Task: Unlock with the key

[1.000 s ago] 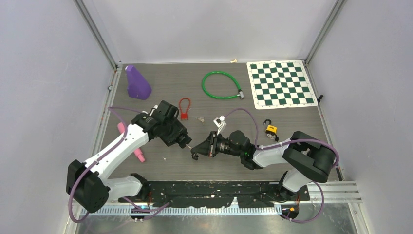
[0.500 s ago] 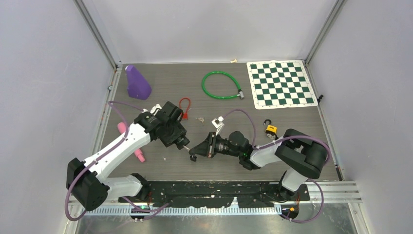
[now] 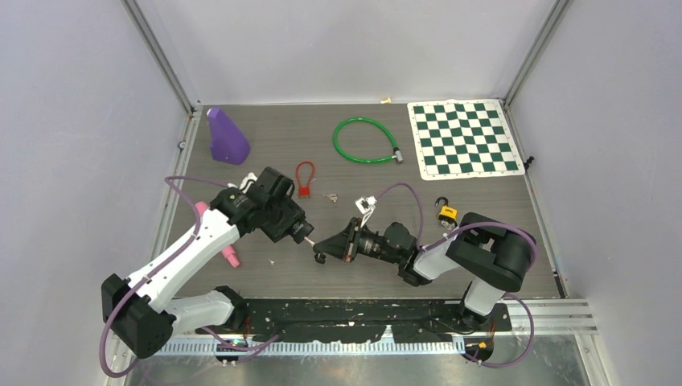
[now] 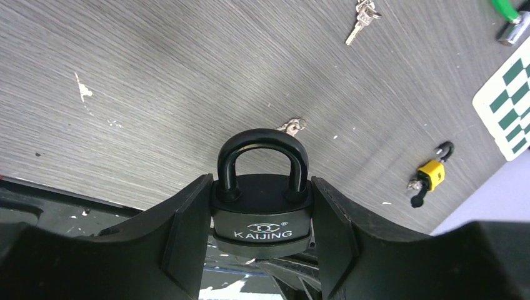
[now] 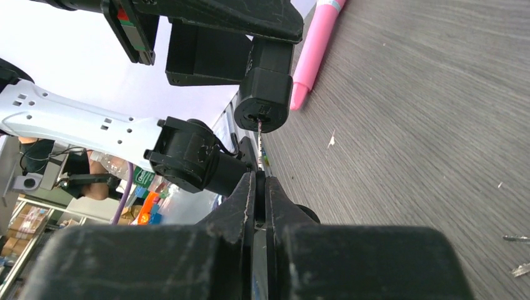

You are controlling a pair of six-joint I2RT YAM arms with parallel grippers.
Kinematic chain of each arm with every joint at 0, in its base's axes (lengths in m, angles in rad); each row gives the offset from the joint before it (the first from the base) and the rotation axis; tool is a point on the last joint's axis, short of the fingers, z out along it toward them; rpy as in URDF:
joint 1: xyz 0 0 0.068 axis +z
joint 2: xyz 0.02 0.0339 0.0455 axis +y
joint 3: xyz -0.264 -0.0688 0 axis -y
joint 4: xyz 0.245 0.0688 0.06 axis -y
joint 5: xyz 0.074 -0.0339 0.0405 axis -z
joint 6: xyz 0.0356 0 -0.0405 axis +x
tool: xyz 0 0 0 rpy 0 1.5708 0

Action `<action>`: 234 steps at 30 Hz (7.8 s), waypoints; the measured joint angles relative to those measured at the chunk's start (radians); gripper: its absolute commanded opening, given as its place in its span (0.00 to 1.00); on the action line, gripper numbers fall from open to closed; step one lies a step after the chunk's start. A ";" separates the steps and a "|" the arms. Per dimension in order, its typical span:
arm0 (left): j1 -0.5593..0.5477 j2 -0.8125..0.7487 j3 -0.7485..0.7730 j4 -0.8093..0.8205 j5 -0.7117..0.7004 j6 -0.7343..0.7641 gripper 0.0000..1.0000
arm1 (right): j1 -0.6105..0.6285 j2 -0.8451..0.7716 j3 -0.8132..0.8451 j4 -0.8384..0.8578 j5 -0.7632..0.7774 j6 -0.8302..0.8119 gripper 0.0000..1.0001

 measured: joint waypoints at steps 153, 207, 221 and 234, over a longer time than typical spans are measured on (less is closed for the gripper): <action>0.119 0.244 -0.243 0.369 0.186 0.531 0.82 | -0.104 -0.488 -0.011 -0.754 0.077 -0.159 0.06; -0.089 0.470 0.421 -0.369 -0.282 0.589 0.01 | -0.023 -0.388 -0.002 -0.588 0.064 -0.156 0.06; 0.067 0.174 0.273 -0.314 0.062 0.283 0.00 | 0.034 -0.277 0.084 -0.463 0.041 -0.156 0.05; 0.154 0.065 0.232 -0.285 0.122 0.127 0.00 | 0.034 -0.244 0.160 -0.463 -0.008 -0.185 0.06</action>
